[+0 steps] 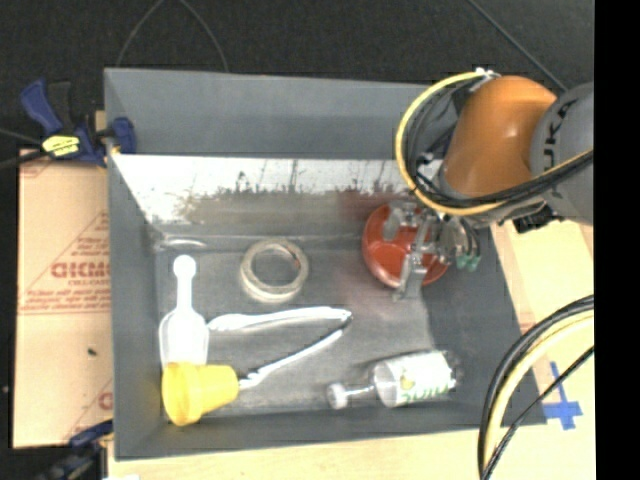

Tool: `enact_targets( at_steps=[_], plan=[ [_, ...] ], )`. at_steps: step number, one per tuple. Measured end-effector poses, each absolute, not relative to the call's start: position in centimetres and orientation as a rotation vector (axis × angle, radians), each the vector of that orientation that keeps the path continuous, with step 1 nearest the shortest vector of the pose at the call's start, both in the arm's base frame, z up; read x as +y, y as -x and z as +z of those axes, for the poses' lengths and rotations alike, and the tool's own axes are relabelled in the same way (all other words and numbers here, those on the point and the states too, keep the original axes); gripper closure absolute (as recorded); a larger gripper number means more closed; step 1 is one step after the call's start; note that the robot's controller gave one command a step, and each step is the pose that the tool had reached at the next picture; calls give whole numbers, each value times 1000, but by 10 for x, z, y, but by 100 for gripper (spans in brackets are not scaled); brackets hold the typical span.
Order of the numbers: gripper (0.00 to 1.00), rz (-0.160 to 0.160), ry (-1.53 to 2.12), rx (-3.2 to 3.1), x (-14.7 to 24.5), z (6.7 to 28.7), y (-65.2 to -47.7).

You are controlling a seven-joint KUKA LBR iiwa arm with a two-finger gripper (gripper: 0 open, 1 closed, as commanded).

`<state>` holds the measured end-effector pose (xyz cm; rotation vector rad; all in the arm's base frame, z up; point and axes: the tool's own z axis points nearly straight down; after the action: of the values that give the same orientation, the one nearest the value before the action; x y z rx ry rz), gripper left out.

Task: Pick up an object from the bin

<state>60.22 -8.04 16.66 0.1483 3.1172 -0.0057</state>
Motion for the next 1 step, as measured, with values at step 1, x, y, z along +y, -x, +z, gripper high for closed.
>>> enact_targets(
  at_steps=[1],
  plan=[
    [0,-13,417,3089,-54,94,-638]
  ],
)
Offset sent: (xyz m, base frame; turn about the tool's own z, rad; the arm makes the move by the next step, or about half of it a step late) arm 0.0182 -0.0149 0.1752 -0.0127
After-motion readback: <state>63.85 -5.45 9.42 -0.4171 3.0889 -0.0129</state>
